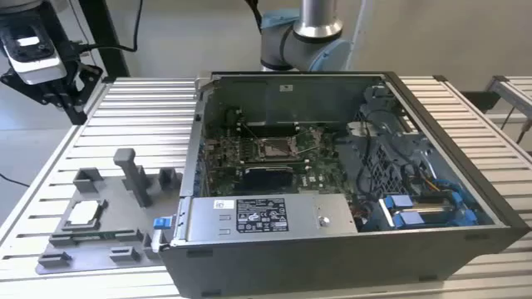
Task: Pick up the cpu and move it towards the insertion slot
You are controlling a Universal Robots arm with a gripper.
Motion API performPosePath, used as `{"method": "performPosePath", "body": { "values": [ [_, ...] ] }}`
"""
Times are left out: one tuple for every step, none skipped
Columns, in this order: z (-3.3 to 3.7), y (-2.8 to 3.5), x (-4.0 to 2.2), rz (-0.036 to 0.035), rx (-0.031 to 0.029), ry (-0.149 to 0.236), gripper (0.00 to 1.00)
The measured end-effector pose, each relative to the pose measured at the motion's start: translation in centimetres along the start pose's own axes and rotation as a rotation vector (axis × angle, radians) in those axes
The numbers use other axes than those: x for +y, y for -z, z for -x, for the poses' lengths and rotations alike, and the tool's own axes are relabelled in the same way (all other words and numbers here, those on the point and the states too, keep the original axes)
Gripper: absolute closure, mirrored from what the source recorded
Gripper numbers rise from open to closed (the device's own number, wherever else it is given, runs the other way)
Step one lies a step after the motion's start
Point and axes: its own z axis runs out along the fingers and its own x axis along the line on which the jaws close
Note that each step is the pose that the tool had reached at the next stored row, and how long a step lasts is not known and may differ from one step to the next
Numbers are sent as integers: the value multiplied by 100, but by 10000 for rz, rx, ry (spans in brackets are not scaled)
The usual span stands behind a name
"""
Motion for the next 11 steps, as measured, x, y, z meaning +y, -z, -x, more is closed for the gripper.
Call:
{"method": "performPosePath", "body": {
  "values": [
    [0,0,0,1,0,0,100],
    [0,0,0,0,0,0,100],
    [0,0,0,0,0,0,100],
    [0,0,0,0,0,0,100],
    [0,0,0,0,0,0,100],
    [0,0,0,0,0,0,100],
    [0,0,0,0,0,0,100],
    [0,0,0,0,0,0,100],
    [0,0,0,0,0,0,100],
    [0,0,0,0,0,0,100],
    [0,0,0,0,0,0,100]
  ]
}}
